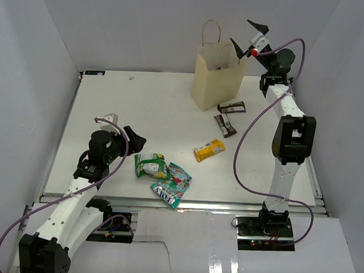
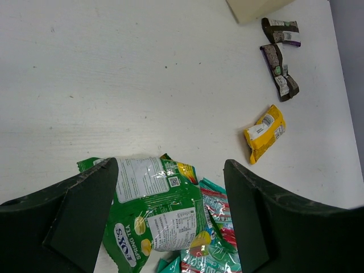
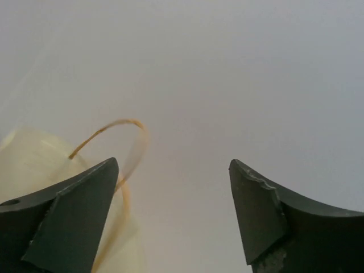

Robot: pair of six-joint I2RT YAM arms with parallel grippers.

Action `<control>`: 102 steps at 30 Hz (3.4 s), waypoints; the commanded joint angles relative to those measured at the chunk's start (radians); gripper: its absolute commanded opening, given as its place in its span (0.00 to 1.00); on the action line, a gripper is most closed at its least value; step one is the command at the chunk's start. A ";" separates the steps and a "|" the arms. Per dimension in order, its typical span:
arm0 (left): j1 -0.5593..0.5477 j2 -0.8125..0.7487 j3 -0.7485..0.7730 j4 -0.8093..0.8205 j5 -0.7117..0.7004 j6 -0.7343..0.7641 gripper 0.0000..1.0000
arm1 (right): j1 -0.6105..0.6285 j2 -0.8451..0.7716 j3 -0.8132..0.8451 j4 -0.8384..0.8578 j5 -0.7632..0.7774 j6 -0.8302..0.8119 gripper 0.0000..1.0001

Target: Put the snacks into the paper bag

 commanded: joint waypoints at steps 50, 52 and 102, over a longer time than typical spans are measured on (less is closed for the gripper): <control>-0.001 0.185 0.220 -0.847 -0.169 -0.883 0.98 | 0.324 -0.482 -0.783 -1.285 0.506 0.820 0.96; -0.001 0.184 0.215 -0.844 -0.169 -0.892 0.98 | 0.364 -0.494 -0.814 -1.282 0.620 0.871 0.92; -0.001 -0.066 0.074 -0.398 -0.019 -0.589 0.98 | 0.326 -0.108 0.376 -1.036 0.635 0.490 0.08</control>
